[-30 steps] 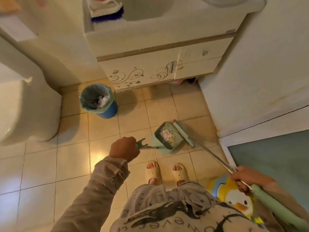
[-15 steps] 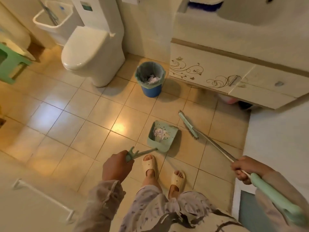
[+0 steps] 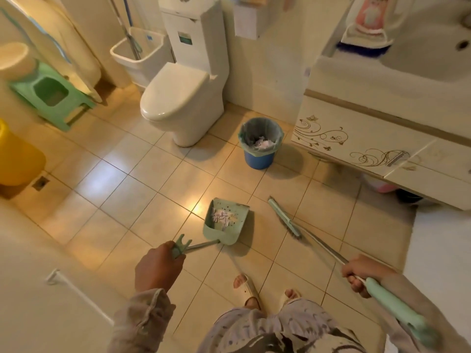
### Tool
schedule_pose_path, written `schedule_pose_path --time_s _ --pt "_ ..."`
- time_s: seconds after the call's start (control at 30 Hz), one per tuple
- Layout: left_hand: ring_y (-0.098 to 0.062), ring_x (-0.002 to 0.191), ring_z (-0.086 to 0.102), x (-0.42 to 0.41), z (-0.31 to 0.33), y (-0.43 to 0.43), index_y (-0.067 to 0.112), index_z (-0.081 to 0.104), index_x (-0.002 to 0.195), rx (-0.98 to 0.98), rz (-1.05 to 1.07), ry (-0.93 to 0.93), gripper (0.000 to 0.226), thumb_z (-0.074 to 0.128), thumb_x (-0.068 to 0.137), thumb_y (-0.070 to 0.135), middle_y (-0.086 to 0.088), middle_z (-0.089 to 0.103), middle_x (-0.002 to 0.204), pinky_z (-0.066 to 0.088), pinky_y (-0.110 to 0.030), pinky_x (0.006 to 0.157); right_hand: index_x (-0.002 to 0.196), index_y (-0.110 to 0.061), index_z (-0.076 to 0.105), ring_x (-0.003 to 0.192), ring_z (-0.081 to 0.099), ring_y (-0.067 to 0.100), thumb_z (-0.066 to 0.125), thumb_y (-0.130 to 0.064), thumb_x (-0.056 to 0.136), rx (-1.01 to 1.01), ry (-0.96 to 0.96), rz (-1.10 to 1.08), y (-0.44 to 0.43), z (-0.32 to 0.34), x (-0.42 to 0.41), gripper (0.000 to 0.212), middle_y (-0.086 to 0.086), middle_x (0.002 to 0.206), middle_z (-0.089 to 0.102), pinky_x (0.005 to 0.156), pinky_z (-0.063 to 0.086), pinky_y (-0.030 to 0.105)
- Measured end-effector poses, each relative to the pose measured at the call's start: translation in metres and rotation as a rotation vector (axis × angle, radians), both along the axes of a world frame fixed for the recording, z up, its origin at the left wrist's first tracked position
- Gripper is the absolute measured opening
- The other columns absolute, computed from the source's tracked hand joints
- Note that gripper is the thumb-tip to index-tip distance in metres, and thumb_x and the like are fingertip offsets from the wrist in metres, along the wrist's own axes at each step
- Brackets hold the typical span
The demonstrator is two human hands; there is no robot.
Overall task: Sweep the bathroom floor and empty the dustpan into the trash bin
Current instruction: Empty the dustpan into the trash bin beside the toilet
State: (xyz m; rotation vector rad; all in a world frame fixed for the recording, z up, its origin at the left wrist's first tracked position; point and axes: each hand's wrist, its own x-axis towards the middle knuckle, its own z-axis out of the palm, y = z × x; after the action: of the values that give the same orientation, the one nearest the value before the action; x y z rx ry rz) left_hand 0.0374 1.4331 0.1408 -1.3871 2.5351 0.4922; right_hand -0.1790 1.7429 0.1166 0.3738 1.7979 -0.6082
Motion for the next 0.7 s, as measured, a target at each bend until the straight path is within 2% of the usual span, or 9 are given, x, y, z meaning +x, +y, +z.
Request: schedule_pose_path --time_s 0.13,0.27,0.4,0.57,0.7 --pt "-0.016 0.066 0.053 0.004 0.003 -0.02 0.016 0.068 0.104 -0.004 0.056 0.042 0.023 0.06 0.089 0.031 0.004 0.059 0.074 0.037 -0.02 0.054 0.056 -0.006 0.041 0.015 0.033 0.008 0.039 0.006 0.087 -0.02 0.003 -0.033 -0.013 -0.004 0.009 0.033 0.0 0.023 0.036 0.03 0.029 0.006" --pt "-0.016 0.066 0.053 -0.003 0.011 -0.029 0.012 0.069 0.102 -0.019 0.12 0.117 0.022 0.061 0.089 0.029 0.002 0.058 0.073 0.032 -0.019 0.049 0.056 -0.007 0.039 0.015 0.033 0.008 0.039 0.007 0.086 -0.02 0.0 -0.061 -0.018 -0.005 0.007 0.034 0.0 0.023 0.036 0.03 0.029 0.006" --pt "-0.019 0.064 0.053 -0.012 0.018 -0.03 0.01 0.069 0.099 -0.082 0.168 0.186 0.022 0.061 0.089 0.028 0.0 0.058 0.071 0.038 -0.024 0.057 0.056 -0.006 0.041 0.016 0.033 0.008 0.039 0.005 0.088 -0.014 -0.01 -0.054 -0.024 -0.001 -0.005 0.034 0.0 0.024 0.037 0.029 0.029 0.007" --pt "-0.019 0.056 0.048 -0.025 0.028 -0.022 0.011 0.07 0.095 -0.181 0.162 0.238 0.02 0.064 0.087 0.028 0.0 0.054 0.063 0.033 -0.022 0.053 0.056 -0.006 0.042 0.017 0.033 0.009 0.037 0.005 0.087 -0.031 0.004 -0.038 -0.036 -0.001 -0.021 0.034 0.002 0.027 0.038 0.029 0.028 0.009" --pt "-0.021 0.054 0.049 -0.037 0.038 -0.023 0.009 0.069 0.097 -0.222 0.1 0.315 0.02 0.067 0.085 0.025 -0.007 0.063 0.064 0.04 -0.025 0.057 0.056 -0.008 0.039 0.018 0.034 0.008 0.036 0.004 0.087 -0.027 0.004 -0.023 -0.043 -0.01 -0.022 0.033 0.0 0.027 0.038 0.03 0.028 0.009"
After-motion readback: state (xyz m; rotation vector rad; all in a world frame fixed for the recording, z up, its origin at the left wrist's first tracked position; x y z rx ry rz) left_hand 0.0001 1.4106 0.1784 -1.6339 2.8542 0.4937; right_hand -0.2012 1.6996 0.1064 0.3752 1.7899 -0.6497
